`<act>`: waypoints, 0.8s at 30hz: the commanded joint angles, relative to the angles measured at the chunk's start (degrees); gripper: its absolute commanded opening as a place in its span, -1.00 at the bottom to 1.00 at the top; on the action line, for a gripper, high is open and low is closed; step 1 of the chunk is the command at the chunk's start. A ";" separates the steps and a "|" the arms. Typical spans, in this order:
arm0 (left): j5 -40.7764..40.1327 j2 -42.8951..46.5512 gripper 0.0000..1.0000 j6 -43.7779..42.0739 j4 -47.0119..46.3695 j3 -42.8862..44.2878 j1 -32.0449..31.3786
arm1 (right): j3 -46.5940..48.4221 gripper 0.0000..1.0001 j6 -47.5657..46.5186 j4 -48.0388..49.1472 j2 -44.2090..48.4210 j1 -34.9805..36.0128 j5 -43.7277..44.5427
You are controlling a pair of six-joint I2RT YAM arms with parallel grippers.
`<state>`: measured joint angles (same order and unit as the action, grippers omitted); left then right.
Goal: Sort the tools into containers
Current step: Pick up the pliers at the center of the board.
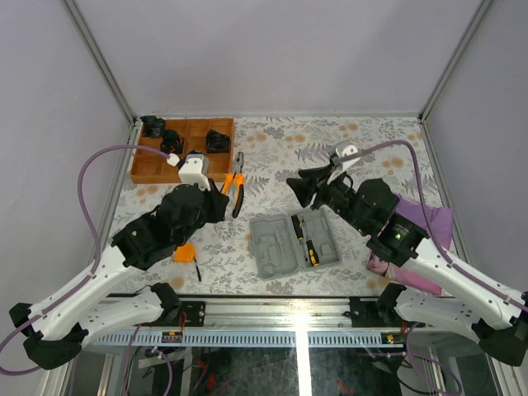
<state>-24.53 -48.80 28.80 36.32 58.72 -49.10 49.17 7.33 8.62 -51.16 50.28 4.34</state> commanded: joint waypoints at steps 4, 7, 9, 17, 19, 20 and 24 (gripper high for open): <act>-5.02 -2.37 -1.00 2.47 -11.08 0.06 -0.21 | 8.51 0.06 27.38 -5.47 -7.06 0.25 10.32; -5.87 -2.90 -1.00 3.22 -12.45 -0.90 -0.27 | 11.23 0.08 33.97 -6.98 -10.26 0.18 10.89; -6.04 -2.87 -1.00 3.87 -13.44 -1.65 -0.21 | 12.48 -0.10 36.86 -6.62 -12.67 0.23 8.63; -6.06 -4.48 -1.00 5.04 -14.53 -1.44 -0.21 | 15.77 -0.56 40.30 -7.14 -20.98 0.23 2.04; -5.72 -4.96 -1.00 5.04 -14.65 -1.15 -0.35 | 16.51 -0.63 40.50 -6.92 -22.53 0.39 0.06; -5.56 -5.33 -1.00 5.04 -14.81 -1.07 -0.30 | 16.88 -0.65 40.64 -6.65 -23.17 0.50 -0.88; -4.68 -6.30 -1.00 5.04 -15.69 -0.98 -0.54 | 18.09 -0.67 40.53 -5.70 -25.76 1.24 -3.99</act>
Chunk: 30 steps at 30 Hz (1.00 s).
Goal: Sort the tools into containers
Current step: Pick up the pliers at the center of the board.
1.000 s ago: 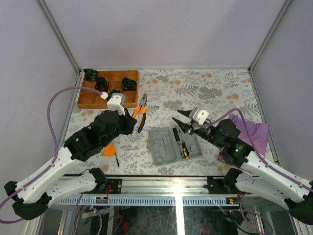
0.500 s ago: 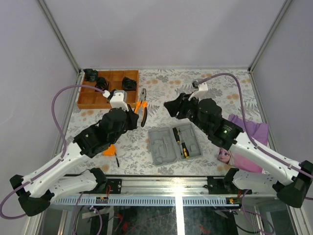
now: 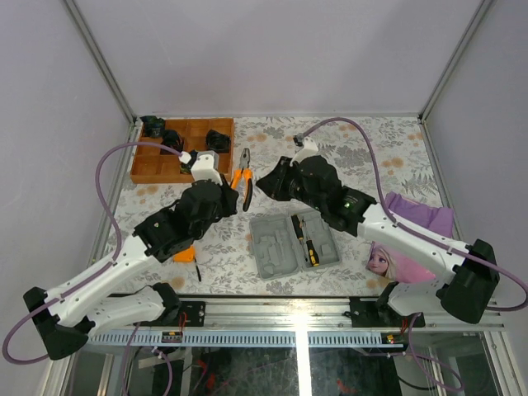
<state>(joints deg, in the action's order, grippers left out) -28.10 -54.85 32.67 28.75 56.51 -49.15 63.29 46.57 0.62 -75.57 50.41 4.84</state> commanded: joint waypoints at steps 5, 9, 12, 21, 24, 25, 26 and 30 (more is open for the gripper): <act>-0.69 -0.87 -1.00 1.43 -8.62 0.93 -1.05 | 3.48 -0.66 0.49 5.26 -2.21 1.69 -8.43; -1.54 0.47 -1.00 1.39 -8.46 0.08 -1.13 | 3.24 -0.53 -3.42 -1.26 0.30 1.69 -2.03; -2.28 1.89 -1.00 1.12 -8.45 -0.88 -1.13 | 0.44 -0.37 -5.04 -4.88 4.53 1.70 9.68; -0.80 3.05 -1.00 2.01 -8.54 -3.53 -2.28 | -3.23 0.07 -6.77 0.36 11.98 1.65 9.79; -2.26 3.38 -1.00 4.10 -8.75 -5.09 -4.38 | -2.31 0.13 -2.94 -0.83 11.04 1.66 10.21; -2.88 3.33 -1.00 4.69 -8.86 -5.43 -5.15 | -1.92 0.14 -1.95 -1.33 10.45 1.68 10.31; -3.39 3.00 -1.00 5.17 -9.05 -5.79 -6.08 | -1.38 0.15 -1.30 -1.92 9.66 1.68 10.17; -6.16 0.96 -1.00 6.16 -9.80 -5.91 -10.59 | 1.61 0.25 -0.69 -5.04 5.46 1.67 8.30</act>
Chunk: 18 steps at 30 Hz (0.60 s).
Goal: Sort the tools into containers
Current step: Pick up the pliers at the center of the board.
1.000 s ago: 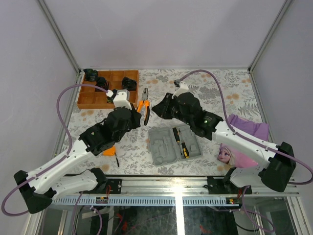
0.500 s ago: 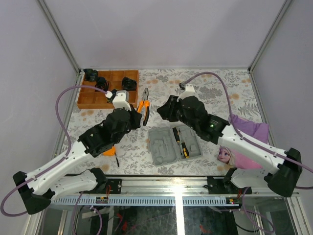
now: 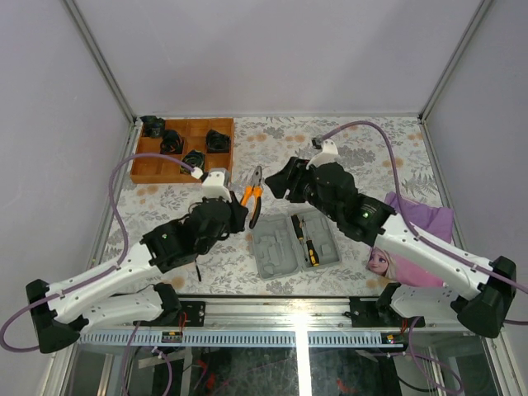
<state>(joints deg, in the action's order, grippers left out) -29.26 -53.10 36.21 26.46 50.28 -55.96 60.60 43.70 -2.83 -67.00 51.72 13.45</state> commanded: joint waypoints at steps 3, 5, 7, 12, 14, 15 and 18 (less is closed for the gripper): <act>-6.97 -2.01 -1.00 2.77 -8.03 0.41 -6.20 | 4.12 0.27 3.38 -1.76 -4.50 0.31 -0.29; -7.83 -2.54 -1.00 2.90 -8.24 0.39 -7.18 | 2.97 0.28 4.23 -0.83 -4.68 0.35 0.11; -8.47 -2.96 -1.00 2.86 -8.41 0.39 -7.94 | 2.30 0.29 4.63 -0.24 -5.07 0.31 0.15; -8.94 -3.93 -1.00 2.29 -9.08 0.37 -9.09 | 2.10 0.21 4.97 0.29 -6.39 0.29 -0.78; -8.83 -3.79 -1.00 2.29 -9.58 0.14 -9.34 | 1.70 0.15 5.37 0.71 -6.75 0.30 -1.37; -8.78 -3.61 -1.00 2.29 -10.00 -0.10 -9.35 | 1.57 0.12 5.61 0.76 -6.94 0.26 -1.59; -7.83 -2.78 -1.00 2.21 -11.55 -1.04 -9.45 | 0.77 0.02 6.25 0.90 -7.35 0.28 -2.08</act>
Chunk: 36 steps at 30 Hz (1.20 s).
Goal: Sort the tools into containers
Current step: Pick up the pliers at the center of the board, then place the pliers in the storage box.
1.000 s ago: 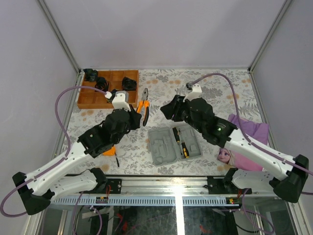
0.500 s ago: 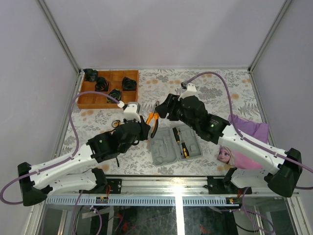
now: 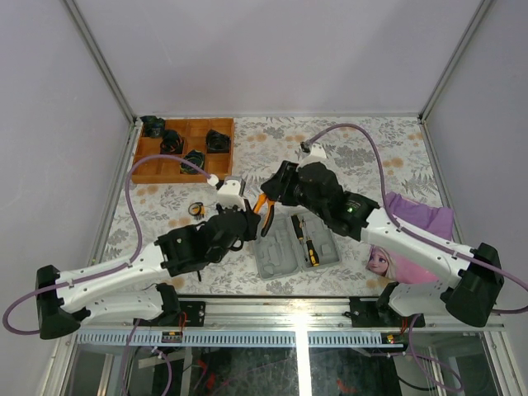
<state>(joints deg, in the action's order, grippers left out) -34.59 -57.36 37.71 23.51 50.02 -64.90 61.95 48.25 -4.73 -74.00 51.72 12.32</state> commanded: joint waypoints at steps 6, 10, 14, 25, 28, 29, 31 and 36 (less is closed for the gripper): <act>0.99 3.16 -0.99 0.50 -12.02 -3.19 -0.57 | -6.16 -0.47 1.47 11.04 2.39 0.11 -3.26; 2.47 4.83 -0.67 1.58 -13.60 -4.92 -0.41 | -10.60 -0.99 1.37 18.34 4.98 -0.45 -4.04; 3.47 7.27 -0.26 2.00 -13.71 -5.20 -0.48 | -12.53 -1.00 0.97 18.21 7.58 -1.77 -1.00; 3.68 8.33 0.14 6.39 -5.19 -4.72 -0.03 | -14.02 -1.00 -9.88 8.07 14.74 -5.79 12.78; 4.85 5.80 0.12 10.30 -0.34 -4.66 2.25 | -12.60 -1.00 -17.57 1.60 16.76 -5.94 12.23; 5.98 4.79 0.10 11.66 1.16 -4.73 3.68 | -12.49 -1.00 -19.44 -0.25 17.53 -5.93 11.21; 8.25 2.56 0.06 15.59 5.10 -5.13 7.56 | -13.33 -1.00 -21.33 -3.09 19.51 -5.93 10.71; 15.93 -1.01 0.04 19.94 3.94 -11.00 13.25 | -15.61 -1.00 -21.21 -8.28 22.49 -6.07 10.66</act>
<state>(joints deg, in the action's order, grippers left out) -24.97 -56.71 51.81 25.36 43.13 -54.54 45.78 29.78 -10.44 -54.28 46.04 21.02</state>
